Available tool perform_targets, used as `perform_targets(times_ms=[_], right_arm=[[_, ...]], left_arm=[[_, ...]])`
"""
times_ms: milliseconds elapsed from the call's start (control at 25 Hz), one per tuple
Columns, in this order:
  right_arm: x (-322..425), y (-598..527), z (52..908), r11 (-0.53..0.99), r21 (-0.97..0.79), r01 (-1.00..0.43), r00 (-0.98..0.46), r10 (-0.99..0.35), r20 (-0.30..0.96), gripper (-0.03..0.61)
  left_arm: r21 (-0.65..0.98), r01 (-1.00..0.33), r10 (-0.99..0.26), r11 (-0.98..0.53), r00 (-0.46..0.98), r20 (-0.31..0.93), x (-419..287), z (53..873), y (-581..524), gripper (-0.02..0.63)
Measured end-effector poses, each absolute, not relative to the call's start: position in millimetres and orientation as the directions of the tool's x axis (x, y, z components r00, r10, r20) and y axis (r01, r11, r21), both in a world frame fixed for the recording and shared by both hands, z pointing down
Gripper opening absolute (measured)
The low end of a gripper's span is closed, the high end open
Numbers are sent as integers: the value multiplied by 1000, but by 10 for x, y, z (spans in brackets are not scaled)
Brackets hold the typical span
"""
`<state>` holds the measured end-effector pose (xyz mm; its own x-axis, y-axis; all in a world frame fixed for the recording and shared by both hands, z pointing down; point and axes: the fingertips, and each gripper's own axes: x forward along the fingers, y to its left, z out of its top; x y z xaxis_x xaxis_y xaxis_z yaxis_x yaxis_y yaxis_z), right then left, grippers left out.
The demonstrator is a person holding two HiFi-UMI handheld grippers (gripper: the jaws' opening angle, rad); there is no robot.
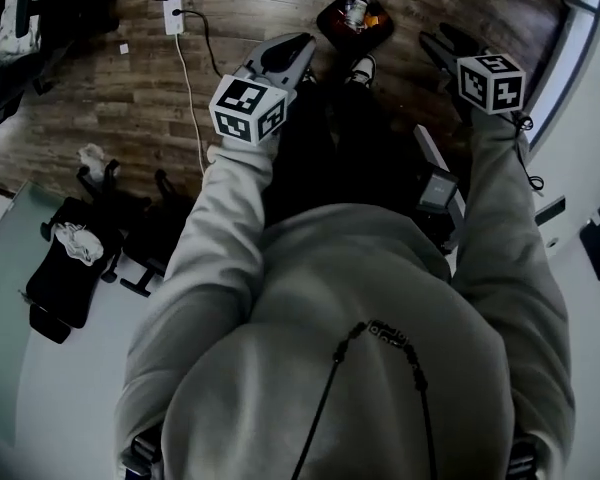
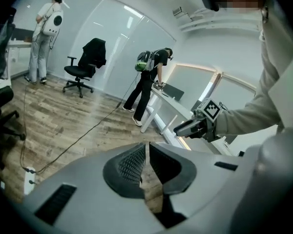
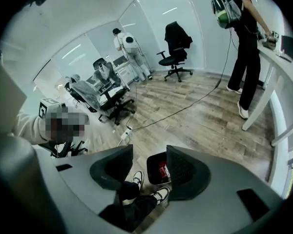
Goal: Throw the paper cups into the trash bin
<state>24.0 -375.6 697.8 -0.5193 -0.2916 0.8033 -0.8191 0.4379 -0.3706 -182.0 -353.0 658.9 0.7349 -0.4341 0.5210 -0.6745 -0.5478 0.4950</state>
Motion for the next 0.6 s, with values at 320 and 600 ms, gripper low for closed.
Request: perform_targets(times_ms=[320, 600], right_arm=[[196, -3861, 5415, 510, -246, -824, -499, -451, 740, 192], [-35, -3957, 3958, 477, -188, -859, -501, -703, 505, 53]], left_arm=[[382, -681, -529, -624, 729, 434, -2105, 5226, -3809, 23], [224, -648, -588, -728, 758, 284, -1934, 3971, -4135, 5]])
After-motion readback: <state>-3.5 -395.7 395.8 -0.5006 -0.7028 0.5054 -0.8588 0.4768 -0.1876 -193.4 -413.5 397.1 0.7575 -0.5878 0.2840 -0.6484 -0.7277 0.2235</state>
